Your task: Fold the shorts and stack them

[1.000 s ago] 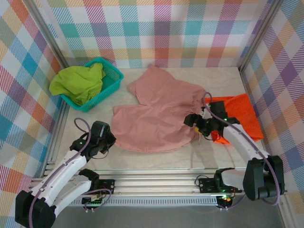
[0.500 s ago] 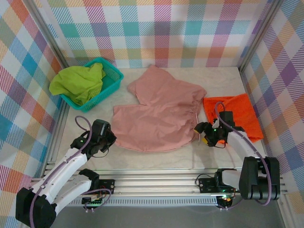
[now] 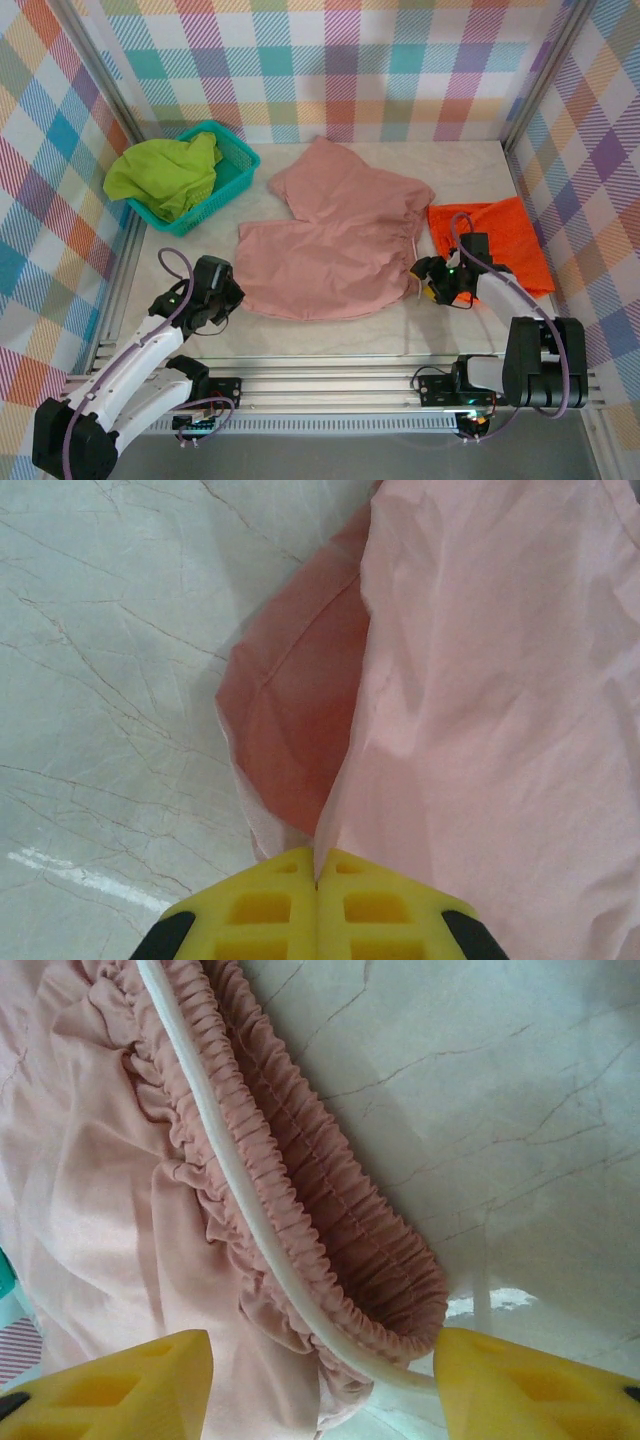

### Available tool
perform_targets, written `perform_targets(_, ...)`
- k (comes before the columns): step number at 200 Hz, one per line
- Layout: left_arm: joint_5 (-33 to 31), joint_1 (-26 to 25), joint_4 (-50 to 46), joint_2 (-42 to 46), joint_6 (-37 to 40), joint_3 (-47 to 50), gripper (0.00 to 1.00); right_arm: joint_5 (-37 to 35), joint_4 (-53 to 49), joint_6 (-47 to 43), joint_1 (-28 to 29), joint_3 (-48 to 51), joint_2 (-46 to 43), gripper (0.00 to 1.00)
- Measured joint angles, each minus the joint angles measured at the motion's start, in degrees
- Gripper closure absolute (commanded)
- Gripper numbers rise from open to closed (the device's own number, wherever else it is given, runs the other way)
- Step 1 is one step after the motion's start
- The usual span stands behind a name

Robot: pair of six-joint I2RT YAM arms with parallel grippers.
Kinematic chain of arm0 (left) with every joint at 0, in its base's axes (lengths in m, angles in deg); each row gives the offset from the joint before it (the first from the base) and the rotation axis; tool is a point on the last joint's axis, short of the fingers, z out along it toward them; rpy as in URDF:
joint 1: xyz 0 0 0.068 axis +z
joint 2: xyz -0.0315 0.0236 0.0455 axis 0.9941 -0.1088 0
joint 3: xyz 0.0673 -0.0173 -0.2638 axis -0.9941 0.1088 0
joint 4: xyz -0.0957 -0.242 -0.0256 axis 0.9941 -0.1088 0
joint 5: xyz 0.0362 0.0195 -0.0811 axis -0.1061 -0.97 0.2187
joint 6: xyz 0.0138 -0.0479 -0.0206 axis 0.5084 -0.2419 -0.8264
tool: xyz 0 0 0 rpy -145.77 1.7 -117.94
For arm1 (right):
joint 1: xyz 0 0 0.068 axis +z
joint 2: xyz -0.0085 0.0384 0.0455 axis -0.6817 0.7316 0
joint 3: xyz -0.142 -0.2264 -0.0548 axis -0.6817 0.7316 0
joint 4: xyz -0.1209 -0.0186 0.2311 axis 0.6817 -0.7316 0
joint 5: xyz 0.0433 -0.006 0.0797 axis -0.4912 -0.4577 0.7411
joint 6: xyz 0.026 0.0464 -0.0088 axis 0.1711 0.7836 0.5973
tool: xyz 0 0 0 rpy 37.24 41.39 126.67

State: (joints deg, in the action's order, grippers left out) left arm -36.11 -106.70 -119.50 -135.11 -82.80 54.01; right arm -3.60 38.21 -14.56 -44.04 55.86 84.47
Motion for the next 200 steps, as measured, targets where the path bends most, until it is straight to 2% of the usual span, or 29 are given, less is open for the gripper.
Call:
perform_targets(76, 0.00, 0.00, 0.31, 0.00, 0.00, 0.04, 1.00, 0.52, 2.49, -0.68, 0.00, 0.00, 4.59, 0.49)
perform_targets(99, 0.00, 0.00, 0.28, 0.00, 0.00, 0.04, 1.00, 0.66, 3.19, -1.07, 0.00, 0.00, 5.99, 0.58)
perform_targets(157, -0.22, 0.00, 0.44, -0.07, 0.24, 0.04, 1.00, 1.57, 4.28, -1.31, 0.00, -0.02, 6.73, 0.94)
perform_targets(172, -0.85, 0.02, 0.02, -0.04, 1.05, -0.28, 1.00, 1.64, 4.00, -1.27, 0.00, -0.26, 6.71, 1.00)
perform_targets(200, -2.60, 0.37, -1.31, 0.02, 2.86, -3.56, 1.00, 1.66, 2.54, -1.88, 0.00, -1.62, 6.69, 1.00)
